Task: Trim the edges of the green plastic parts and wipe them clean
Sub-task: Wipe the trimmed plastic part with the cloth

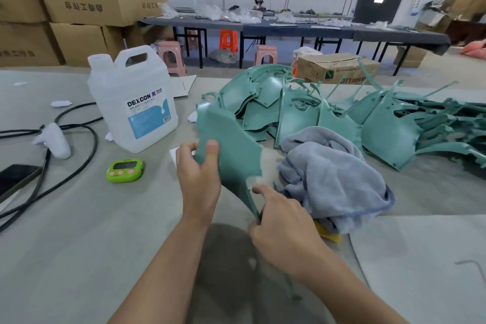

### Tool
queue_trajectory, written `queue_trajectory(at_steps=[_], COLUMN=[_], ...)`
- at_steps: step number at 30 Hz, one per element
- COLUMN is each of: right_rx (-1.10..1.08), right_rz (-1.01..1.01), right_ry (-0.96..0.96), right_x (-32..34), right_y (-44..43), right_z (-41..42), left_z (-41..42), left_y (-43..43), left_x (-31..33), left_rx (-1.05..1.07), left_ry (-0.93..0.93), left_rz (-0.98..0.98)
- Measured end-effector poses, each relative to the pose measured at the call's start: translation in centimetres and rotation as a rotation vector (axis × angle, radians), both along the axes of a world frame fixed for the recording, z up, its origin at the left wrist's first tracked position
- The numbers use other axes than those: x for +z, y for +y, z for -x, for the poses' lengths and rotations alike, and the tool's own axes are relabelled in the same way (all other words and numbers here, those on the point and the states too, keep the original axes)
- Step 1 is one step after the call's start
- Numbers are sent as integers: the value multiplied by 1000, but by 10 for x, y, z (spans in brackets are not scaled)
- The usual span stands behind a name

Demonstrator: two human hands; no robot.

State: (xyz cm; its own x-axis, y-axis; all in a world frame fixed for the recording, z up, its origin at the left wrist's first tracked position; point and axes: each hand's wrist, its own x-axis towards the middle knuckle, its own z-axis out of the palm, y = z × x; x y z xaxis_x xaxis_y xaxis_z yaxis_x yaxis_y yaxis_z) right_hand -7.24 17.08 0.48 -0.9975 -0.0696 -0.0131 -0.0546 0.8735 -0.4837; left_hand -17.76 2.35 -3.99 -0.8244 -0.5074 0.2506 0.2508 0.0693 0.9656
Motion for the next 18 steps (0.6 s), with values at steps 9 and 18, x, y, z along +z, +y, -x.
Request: queue_trajectory(at_steps=[9, 18], right_rx=[17, 44], right_rz=[-436, -715], right_ry=[78, 431], right_x=[15, 10], right_y=[45, 93], right_z=[28, -1], left_z=[-10, -57], left_y=[0, 42], left_x=[-2, 24], left_rx=[-229, -290], left_ry=[-30, -97], left_rz=[81, -93])
